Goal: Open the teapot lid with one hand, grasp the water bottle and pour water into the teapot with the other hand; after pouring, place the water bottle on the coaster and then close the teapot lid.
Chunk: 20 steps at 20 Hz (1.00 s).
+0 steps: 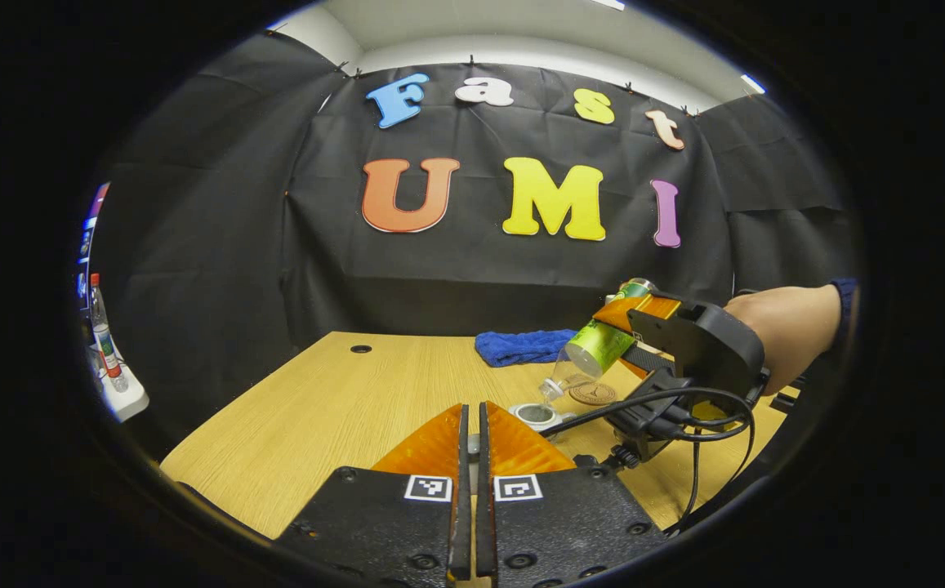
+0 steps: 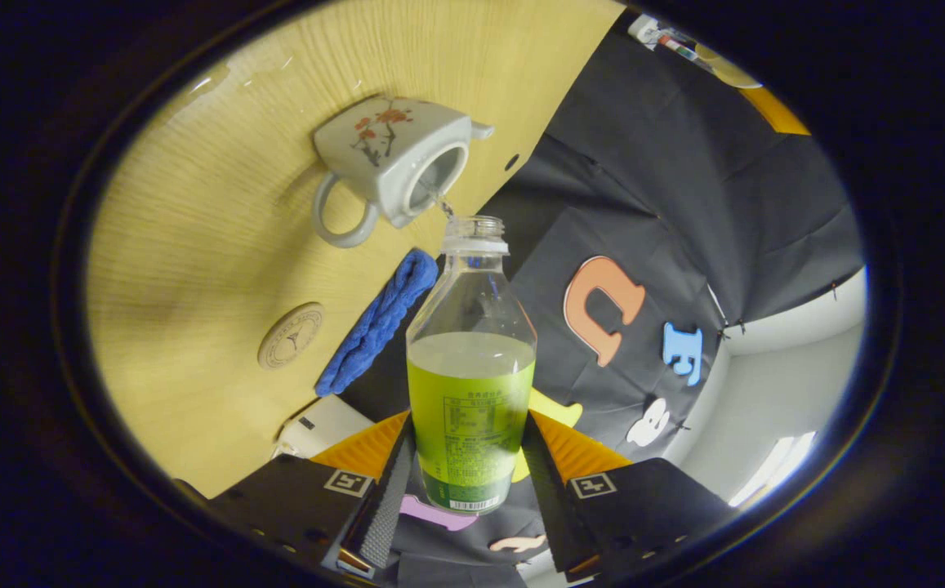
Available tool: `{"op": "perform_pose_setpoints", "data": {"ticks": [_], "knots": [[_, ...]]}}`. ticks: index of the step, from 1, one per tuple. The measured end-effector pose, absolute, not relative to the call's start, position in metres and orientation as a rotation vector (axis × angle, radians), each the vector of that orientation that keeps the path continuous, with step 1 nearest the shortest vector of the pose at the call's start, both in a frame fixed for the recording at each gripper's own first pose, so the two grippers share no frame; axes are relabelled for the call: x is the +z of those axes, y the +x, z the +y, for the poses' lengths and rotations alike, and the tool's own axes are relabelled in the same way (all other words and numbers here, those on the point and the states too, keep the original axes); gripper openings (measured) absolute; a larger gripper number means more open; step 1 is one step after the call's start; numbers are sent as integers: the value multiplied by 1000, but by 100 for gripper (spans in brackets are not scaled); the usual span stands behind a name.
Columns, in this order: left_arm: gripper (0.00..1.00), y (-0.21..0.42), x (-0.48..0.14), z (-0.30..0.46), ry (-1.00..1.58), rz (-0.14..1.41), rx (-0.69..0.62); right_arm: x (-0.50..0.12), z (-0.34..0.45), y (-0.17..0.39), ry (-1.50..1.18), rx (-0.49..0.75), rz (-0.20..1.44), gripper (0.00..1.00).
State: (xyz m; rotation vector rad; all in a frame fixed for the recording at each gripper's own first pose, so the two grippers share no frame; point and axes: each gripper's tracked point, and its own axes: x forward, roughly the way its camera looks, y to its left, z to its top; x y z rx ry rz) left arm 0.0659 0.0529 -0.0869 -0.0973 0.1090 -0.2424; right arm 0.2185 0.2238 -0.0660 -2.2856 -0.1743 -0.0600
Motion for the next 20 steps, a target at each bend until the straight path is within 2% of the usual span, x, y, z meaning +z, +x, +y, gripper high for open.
{"op": "perform_pose_setpoints", "data": {"ticks": [20], "knots": [[5, 62, -92, 63, -83, 129, -250, -50, 253, 216, -2418, -68, -264, 74]]}}
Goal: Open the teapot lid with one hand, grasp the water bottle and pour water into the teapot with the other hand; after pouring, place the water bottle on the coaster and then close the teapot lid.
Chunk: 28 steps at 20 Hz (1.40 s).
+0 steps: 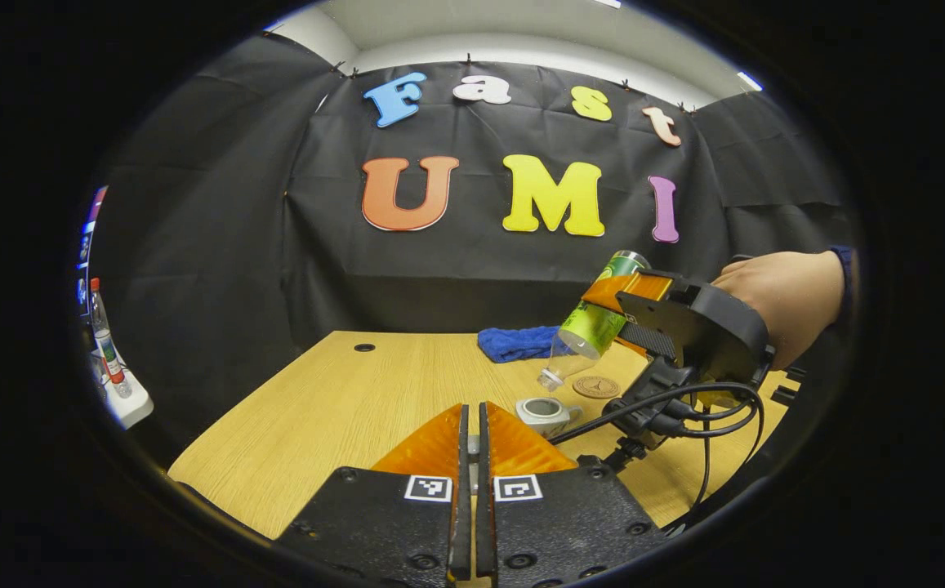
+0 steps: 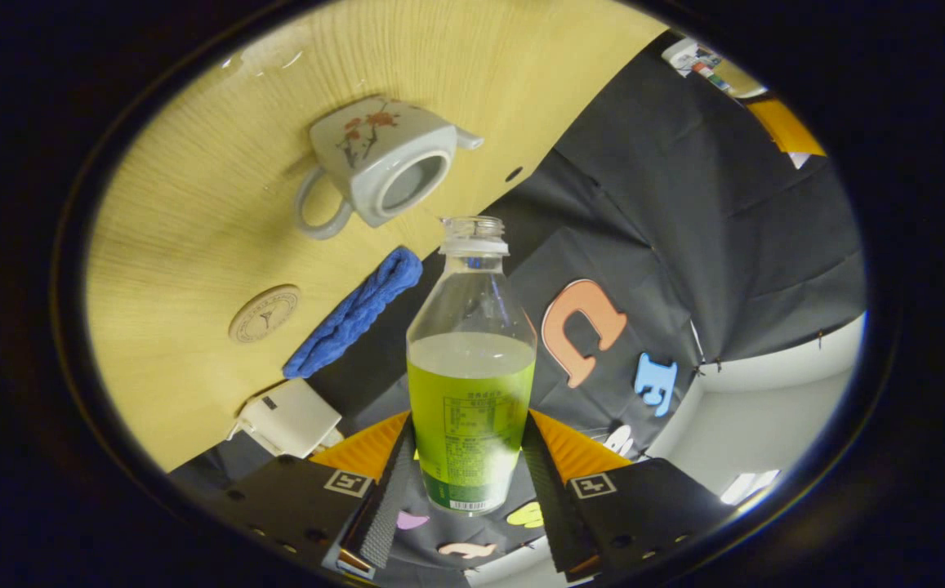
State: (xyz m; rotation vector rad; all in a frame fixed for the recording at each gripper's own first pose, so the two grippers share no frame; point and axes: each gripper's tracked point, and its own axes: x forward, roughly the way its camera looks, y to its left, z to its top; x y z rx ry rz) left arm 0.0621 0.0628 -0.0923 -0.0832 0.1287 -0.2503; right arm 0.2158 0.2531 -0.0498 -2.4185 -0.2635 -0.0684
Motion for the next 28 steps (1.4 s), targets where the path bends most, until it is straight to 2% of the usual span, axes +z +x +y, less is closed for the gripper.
{"op": "perform_pose_setpoints", "data": {"ticks": [12, 14, 18, 22, 26, 28], "knots": [[5, 63, -94, 60, -63, 128, -248, -50, 250, 213, -2397, -77, -302, 74], [5, 60, -89, 59, -59, 113, -251, -51, 247, 215, -2278, -58, -296, 74], [5, 60, -82, 54, -69, 90, -266, -73, 228, 219, -1915, 45, -165, 72], [5, 59, -80, 50, -66, 84, -265, -71, 213, 215, -1720, 76, -163, 75], [5, 58, -75, 45, -82, 73, -272, -85, 186, 220, -1431, 128, -22, 72], [5, 58, -74, 42, -101, 71, -281, -85, 179, 224, -1281, 154, 38, 75]]}}
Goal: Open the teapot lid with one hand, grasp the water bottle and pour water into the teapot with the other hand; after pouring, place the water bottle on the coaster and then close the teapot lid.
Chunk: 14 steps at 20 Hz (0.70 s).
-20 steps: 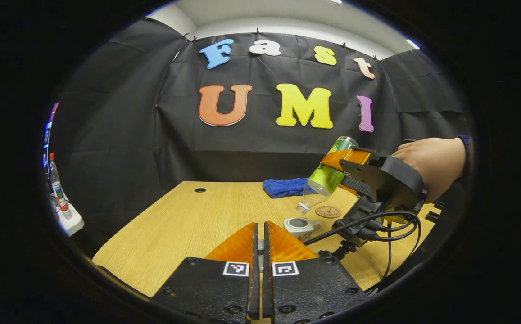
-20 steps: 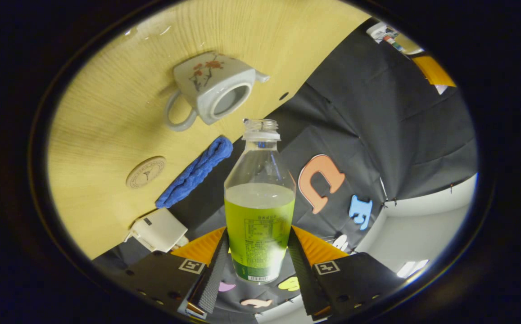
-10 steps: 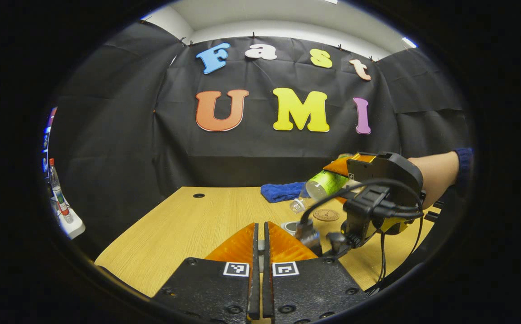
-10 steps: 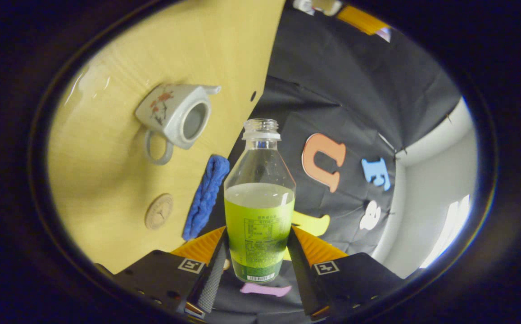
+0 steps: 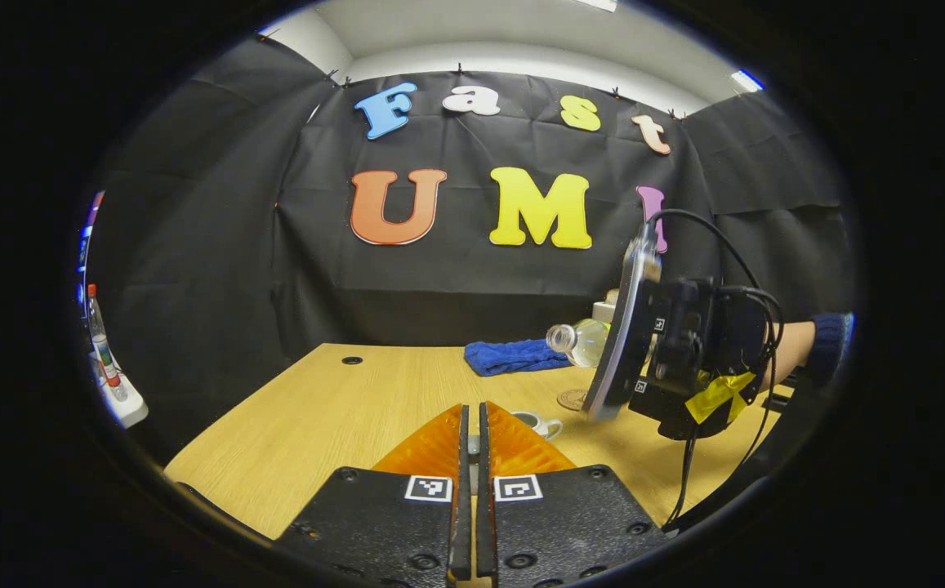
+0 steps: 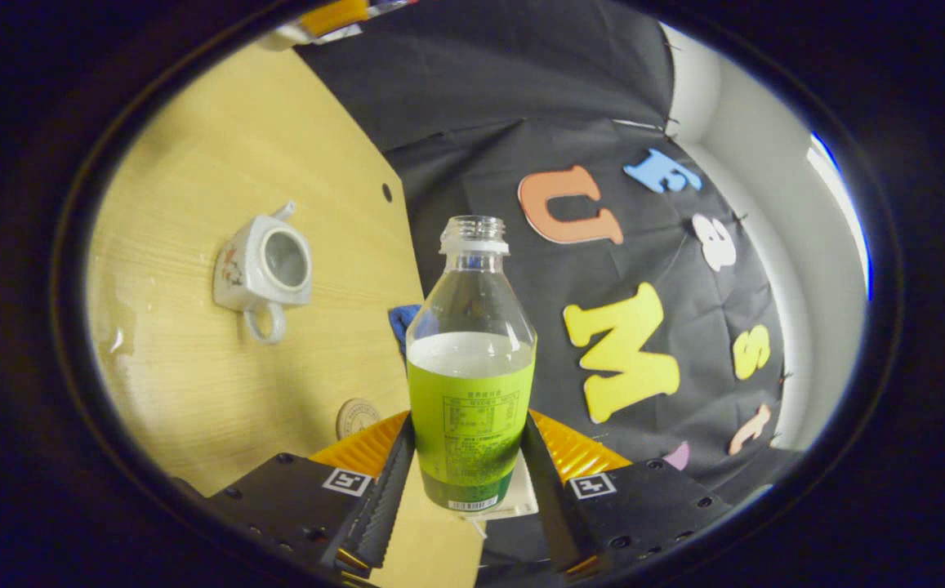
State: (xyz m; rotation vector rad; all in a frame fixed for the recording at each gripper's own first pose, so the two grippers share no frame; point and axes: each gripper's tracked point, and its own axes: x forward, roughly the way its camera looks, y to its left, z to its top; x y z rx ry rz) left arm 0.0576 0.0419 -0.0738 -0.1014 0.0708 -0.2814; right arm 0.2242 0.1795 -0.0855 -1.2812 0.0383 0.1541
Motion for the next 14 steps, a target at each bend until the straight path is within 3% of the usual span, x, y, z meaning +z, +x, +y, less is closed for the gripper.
{"op": "perform_pose_setpoints", "data": {"ticks": [14], "knots": [[5, 54, -55, 47, -103, 14, -250, -84, 155, 264, -268, 167, 217, 72]]}}
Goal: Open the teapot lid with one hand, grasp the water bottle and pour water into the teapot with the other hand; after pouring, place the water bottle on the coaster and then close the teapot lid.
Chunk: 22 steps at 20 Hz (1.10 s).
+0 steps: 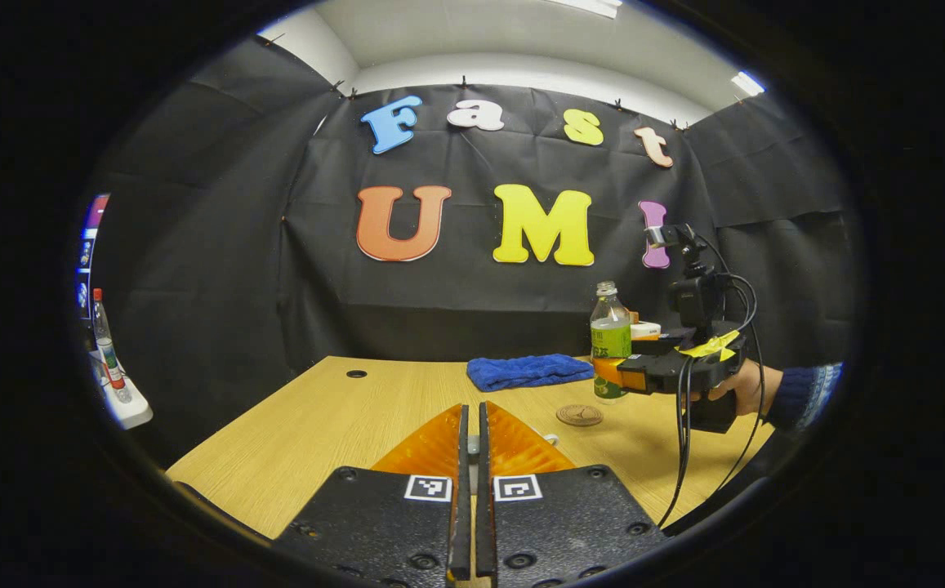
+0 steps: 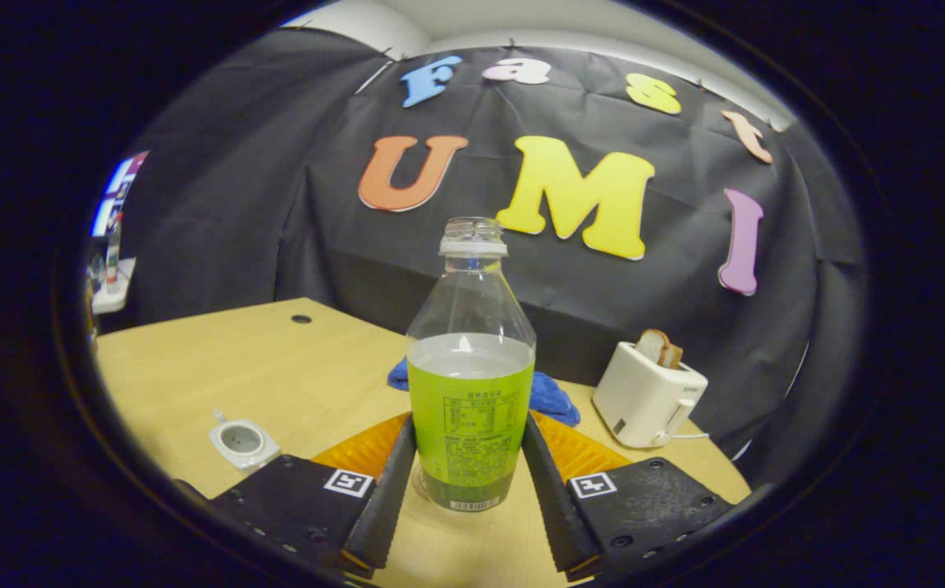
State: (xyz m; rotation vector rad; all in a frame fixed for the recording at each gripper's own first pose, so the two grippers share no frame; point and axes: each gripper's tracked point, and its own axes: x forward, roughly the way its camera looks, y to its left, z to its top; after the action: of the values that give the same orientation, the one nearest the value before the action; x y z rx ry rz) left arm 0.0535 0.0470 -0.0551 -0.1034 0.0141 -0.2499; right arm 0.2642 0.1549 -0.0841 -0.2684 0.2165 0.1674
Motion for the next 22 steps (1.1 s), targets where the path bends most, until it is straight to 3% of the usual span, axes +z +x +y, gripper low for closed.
{"op": "perform_pose_setpoints", "data": {"ticks": [11, 17, 19, 20, 22], "knots": [[5, 51, -55, 26, -54, -1, -266, -135, 147, 320, -112, 179, 265, 72], [5, 53, -61, 3, -95, 11, -320, -149, 147, 322, -57, 223, 286, 74], [5, 54, -64, 3, -83, 24, -311, -151, 140, 319, -49, 217, 297, 77], [5, 54, -63, 4, -71, 18, -303, -150, 137, 314, -41, 215, 293, 90], [5, 55, -64, 4, -41, 10, -298, -136, 133, 303, -23, 222, 257, 98]]}}
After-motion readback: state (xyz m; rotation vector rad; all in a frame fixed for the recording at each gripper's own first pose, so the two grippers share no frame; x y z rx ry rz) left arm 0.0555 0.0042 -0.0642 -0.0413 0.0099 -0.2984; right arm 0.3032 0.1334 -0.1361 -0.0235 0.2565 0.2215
